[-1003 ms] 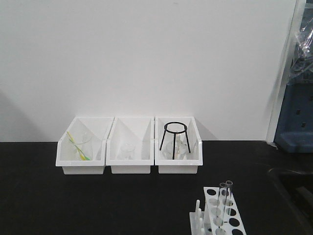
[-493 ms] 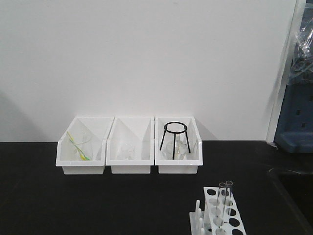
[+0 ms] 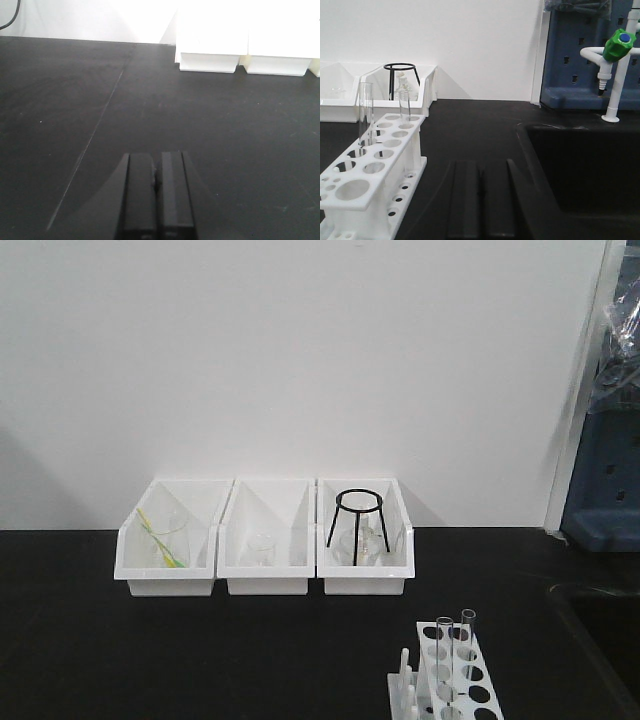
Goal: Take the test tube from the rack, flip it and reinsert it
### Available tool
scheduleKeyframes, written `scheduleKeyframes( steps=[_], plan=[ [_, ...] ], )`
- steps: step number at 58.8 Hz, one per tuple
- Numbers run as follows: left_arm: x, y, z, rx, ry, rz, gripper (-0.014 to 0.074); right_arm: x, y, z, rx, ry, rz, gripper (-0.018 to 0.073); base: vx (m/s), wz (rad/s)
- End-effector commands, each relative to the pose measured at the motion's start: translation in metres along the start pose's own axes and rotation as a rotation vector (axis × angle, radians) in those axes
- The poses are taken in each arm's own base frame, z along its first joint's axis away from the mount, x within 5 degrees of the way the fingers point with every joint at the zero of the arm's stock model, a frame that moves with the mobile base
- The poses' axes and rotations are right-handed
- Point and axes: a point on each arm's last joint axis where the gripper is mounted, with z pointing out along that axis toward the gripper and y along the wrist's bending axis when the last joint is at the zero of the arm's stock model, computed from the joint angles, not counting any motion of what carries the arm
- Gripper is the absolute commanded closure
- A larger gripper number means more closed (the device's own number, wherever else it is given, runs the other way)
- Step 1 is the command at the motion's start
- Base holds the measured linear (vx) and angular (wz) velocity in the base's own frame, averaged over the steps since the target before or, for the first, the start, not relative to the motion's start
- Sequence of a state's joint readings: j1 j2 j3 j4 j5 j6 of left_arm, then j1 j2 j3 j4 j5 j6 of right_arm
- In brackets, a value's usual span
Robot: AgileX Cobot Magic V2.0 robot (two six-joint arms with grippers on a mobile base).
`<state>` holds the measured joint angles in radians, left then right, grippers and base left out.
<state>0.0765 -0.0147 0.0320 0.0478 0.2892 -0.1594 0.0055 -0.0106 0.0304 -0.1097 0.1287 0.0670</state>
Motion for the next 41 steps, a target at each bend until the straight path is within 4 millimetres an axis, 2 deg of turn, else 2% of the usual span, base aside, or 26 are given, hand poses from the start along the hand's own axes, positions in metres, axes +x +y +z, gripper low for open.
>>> scheduleKeyframes(
  steps=[1,41],
  plan=[
    [-0.0083,-0.0017,-0.0012,0.023,-0.097,-0.002,0.0603,-0.0080,0.0002,-0.0011,-0.001,-0.095,-0.004,0.0571,0.00,0.00],
    [-0.0083,-0.0017,-0.0012,0.023,-0.097,-0.002,0.0603,-0.0080,0.0002,-0.0011,-0.001,-0.095,-0.004,0.0571,0.00,0.00]
  ],
)
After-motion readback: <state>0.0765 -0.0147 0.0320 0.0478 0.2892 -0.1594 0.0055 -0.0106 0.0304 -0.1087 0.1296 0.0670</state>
